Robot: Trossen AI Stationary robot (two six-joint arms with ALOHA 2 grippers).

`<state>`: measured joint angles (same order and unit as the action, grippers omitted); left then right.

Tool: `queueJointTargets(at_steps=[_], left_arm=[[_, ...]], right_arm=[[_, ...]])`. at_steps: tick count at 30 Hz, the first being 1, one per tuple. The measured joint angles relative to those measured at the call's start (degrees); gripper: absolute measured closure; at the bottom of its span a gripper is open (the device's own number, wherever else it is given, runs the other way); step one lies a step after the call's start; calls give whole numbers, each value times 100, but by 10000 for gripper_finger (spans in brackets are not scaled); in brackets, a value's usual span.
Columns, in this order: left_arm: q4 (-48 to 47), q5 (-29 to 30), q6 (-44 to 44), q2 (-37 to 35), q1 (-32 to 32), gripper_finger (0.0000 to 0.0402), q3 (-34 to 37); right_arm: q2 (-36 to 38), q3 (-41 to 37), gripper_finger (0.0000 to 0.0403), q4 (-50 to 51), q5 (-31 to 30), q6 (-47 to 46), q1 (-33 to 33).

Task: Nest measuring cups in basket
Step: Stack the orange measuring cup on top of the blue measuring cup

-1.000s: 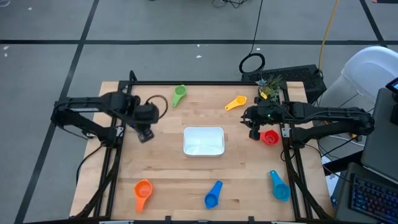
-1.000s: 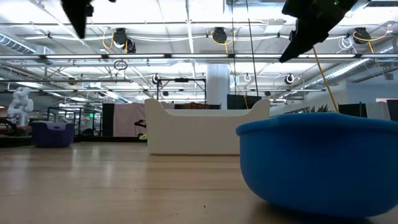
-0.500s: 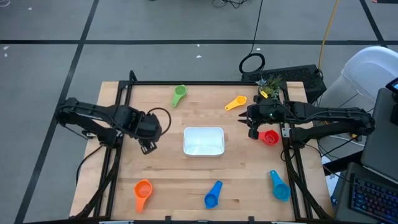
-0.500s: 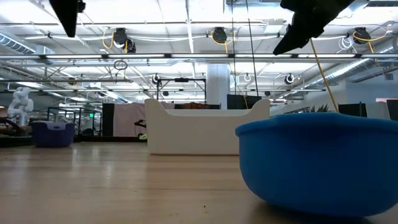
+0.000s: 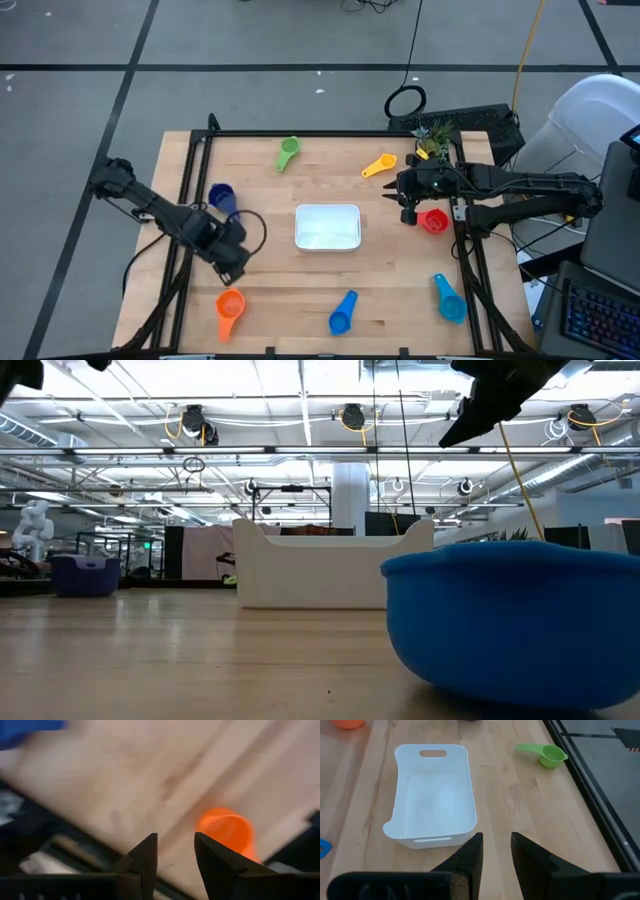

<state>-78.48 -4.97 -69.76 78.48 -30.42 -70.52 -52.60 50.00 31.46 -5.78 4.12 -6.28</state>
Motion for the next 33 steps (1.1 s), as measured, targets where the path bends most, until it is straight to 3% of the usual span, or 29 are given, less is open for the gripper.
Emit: queueJointTargets(at_steps=[11, 22, 27, 33], left_arm=[[1327, -129, 624, 924, -1071, 268, 67], [842, -142, 1420, 1746, -1429, 268, 67], [450, -142, 650, 1677, -1422, 268, 67], [973, -476, -280, 1573, -1248, 268, 67]], right_arm=[[0, 0, 307, 0, 7, -27, 0], [0, 2, 307, -851, 9, 460, 0], [0, 2, 307, -946, -3, 675, -3], [0, 2, 307, -946, -21, 773, -44]])
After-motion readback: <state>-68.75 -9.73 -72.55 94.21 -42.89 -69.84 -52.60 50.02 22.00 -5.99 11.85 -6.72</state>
